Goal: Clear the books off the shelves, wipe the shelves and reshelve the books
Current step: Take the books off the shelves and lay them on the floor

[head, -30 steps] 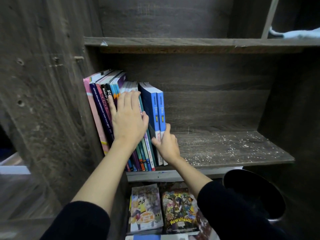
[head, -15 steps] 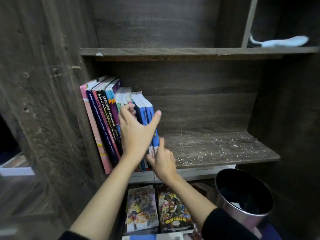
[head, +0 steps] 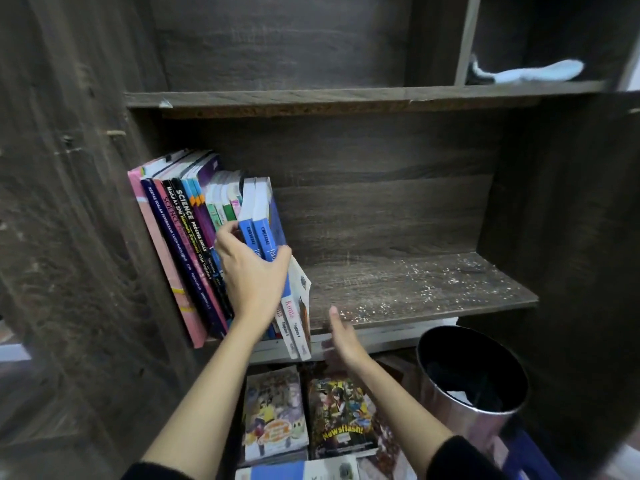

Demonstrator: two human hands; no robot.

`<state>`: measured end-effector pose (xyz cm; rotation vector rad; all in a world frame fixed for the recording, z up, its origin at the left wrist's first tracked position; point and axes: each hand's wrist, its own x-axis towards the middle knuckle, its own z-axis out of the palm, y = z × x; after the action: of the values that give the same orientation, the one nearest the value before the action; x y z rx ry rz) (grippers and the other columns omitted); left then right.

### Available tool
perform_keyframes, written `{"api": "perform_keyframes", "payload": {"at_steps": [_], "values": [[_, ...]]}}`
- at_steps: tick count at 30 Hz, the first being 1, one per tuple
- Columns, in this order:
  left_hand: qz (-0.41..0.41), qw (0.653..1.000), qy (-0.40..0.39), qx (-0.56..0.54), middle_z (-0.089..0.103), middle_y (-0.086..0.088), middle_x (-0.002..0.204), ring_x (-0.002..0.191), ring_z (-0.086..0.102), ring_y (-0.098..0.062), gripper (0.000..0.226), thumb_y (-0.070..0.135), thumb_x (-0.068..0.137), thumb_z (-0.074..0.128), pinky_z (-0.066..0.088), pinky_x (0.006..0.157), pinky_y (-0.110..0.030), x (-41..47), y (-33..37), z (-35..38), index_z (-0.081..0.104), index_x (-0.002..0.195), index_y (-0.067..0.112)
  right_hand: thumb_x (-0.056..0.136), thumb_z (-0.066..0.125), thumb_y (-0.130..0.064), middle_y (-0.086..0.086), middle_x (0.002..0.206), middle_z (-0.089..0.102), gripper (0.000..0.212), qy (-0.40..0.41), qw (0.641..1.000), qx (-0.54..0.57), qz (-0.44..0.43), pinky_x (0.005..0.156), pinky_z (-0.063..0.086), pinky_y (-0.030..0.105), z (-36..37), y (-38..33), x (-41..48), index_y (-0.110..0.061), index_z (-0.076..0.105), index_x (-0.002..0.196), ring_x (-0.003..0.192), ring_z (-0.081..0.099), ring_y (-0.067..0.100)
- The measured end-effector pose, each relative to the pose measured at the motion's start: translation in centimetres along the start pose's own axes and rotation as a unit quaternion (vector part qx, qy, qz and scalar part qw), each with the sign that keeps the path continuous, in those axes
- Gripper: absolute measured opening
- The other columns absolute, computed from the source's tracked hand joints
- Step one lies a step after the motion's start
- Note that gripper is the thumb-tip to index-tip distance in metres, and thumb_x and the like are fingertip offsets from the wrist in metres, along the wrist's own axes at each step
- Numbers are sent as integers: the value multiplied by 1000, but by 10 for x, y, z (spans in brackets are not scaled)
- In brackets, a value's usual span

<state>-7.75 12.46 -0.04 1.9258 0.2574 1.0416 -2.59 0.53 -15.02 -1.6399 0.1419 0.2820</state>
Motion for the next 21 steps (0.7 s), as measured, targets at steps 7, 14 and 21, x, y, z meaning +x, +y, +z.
{"api": "perform_keyframes", "payload": {"at_steps": [7, 14, 21], "values": [[8, 998, 0, -58, 51, -11, 124, 110, 50, -24, 66, 16, 72, 70, 37, 87, -27, -6, -17, -12, 33, 127, 9, 65, 52, -84, 9, 81, 63, 83, -181, 949, 209, 155, 72, 55, 33, 20, 7, 24, -8, 61, 95, 73, 63, 20], [15, 986, 50, -161, 52, -14, 118, 106, 57, -26, 62, 24, 67, 58, 51, 87, -46, -15, -27, -9, 34, 123, 9, 73, 62, -52, 13, 100, 72, 61, -227, 906, 314, 170, 75, 59, 37, 31, 3, 19, -6, 63, 113, 81, 71, 23], [-17, 950, 141, -278, 56, -7, 102, 84, 58, -16, 53, 3, 67, 53, 49, 75, -31, -24, -8, 4, 43, 119, 10, 72, 66, -42, 15, 114, 68, 60, -204, 900, 363, 126, 78, 58, 34, 37, 28, 19, -4, 63, 118, 91, 71, 22]]}}
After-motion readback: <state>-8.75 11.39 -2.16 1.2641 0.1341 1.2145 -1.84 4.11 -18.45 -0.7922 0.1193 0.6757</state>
